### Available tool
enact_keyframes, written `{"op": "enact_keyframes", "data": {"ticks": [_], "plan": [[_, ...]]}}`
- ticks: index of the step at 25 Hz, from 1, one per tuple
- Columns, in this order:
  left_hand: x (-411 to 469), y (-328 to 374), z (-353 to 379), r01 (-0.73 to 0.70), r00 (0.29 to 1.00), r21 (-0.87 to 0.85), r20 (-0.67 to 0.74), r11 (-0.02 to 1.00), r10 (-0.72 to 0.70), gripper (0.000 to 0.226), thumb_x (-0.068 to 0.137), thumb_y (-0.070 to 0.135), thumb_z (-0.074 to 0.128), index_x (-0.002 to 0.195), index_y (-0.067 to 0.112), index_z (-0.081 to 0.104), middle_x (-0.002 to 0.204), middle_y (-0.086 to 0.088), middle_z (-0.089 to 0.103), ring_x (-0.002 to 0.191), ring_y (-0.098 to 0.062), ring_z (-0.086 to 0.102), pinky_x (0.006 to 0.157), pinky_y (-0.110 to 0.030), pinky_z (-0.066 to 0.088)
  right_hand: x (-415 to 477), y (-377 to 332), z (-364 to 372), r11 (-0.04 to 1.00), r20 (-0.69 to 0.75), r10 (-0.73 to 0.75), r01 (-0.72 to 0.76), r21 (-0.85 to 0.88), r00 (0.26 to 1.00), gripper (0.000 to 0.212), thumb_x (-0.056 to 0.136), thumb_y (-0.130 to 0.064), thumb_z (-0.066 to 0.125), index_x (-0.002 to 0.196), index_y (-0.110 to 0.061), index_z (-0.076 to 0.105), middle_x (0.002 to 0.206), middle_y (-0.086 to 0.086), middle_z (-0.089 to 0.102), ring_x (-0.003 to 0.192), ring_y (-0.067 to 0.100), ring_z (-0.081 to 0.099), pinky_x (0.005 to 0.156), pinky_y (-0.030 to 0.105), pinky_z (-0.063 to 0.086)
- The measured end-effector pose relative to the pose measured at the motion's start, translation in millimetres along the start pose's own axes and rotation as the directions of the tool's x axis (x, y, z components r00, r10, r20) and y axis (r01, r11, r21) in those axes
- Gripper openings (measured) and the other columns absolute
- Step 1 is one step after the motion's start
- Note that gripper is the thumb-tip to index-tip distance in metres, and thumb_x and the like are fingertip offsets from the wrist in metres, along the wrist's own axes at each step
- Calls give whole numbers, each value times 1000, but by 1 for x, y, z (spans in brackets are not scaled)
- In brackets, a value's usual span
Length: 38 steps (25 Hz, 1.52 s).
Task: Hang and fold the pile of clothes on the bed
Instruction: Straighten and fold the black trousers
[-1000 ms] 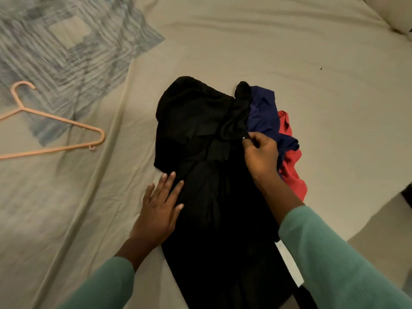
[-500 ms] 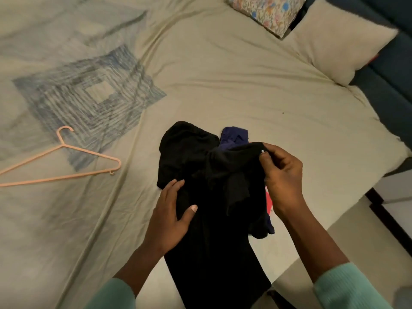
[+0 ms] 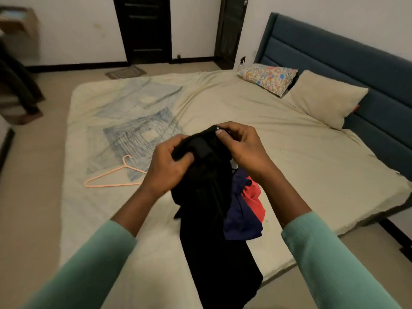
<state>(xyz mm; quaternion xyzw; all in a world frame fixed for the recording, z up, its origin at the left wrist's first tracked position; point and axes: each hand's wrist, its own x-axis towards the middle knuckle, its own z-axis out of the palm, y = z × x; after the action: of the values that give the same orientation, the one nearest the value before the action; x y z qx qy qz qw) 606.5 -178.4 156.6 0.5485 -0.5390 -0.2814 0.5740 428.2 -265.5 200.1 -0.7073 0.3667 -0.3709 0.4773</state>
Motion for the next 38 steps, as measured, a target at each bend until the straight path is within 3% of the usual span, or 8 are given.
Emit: {"op": "enact_keyframes", "data": {"ticks": [5, 12, 15, 19, 25, 31, 35, 38], "plan": [[-39, 77, -41, 118, 972, 43, -211, 992, -106, 29, 89, 37, 73, 103, 12, 76, 94, -5, 79, 91, -23, 75, 83, -48, 59, -107, -1, 52, 962, -67, -189, 171, -213, 980, 77, 85, -64, 71, 149, -38, 39, 145, -14, 43, 131, 9, 52, 107, 38, 48], [-104, 119, -82, 192, 981, 418, -79, 888, -175, 48, 93, 60, 68, 87, 13, 73, 78, -11, 72, 69, -23, 68, 66, -41, 50, -143, -42, 93, 934, 113, -27, -15, 357, 993, 5, 100, -17, 68, 103, -18, 73, 99, -1, 77, 96, 14, 72, 83, 29, 55], [-125, 112, -102, 237, 971, 503, -107, 831, -213, 65, 91, 71, 59, 87, 8, 72, 77, -14, 69, 71, -34, 66, 62, -44, 48, -150, -57, 93, 888, 181, -2, -82, 453, 983, 16, 100, -31, 67, 106, -17, 72, 106, 2, 77, 101, 21, 74, 89, 37, 58], [-148, 86, -108, 304, 952, 408, -100, 861, -289, 69, 86, 70, 60, 81, 2, 71, 76, -24, 67, 59, -24, 58, 61, -39, 43, -160, -66, 120, 857, 360, 169, -317, 406, 918, 50, 87, -34, 82, 130, -20, 62, 112, 10, 75, 101, 21, 77, 87, 40, 63], [-159, 56, -133, 416, 907, 120, 11, 902, -420, 63, 107, 49, 50, 81, -7, 57, 71, -13, 50, 56, -23, 42, 56, -32, 33, -147, -67, 158, 921, 140, 240, -271, 281, 961, 5, 97, -14, 72, 97, -17, 75, 89, 8, 71, 81, 16, 69, 66, 26, 53], [-147, 56, -215, 510, 828, -42, 297, 859, -476, 61, 104, 53, 50, 101, -3, 74, 89, -14, 75, 76, -24, 71, 66, -27, 55, -129, -81, 211, 900, 275, 194, -282, 332, 942, 31, 97, -25, 71, 128, -28, 67, 129, -2, 69, 119, 15, 67, 95, 34, 54], [-124, 39, -265, 506, 789, 44, 381, 861, -482, 81, 90, 72, 54, 117, -3, 72, 113, -20, 75, 102, -39, 71, 96, -45, 55, -131, -76, 253, 883, 274, 194, -289, 370, 942, 16, 90, -30, 76, 99, -17, 75, 96, 5, 73, 88, 15, 70, 74, 27, 53], [-124, 26, -286, 145, 917, 266, 325, 953, -230, 64, 92, 78, 52, 128, 27, 69, 118, 3, 72, 108, -16, 70, 106, -45, 52, -126, -78, 282, 877, 48, 226, -225, 425, 973, 19, 92, -26, 77, 98, -9, 74, 93, 10, 76, 89, 23, 73, 73, 34, 59]]}}
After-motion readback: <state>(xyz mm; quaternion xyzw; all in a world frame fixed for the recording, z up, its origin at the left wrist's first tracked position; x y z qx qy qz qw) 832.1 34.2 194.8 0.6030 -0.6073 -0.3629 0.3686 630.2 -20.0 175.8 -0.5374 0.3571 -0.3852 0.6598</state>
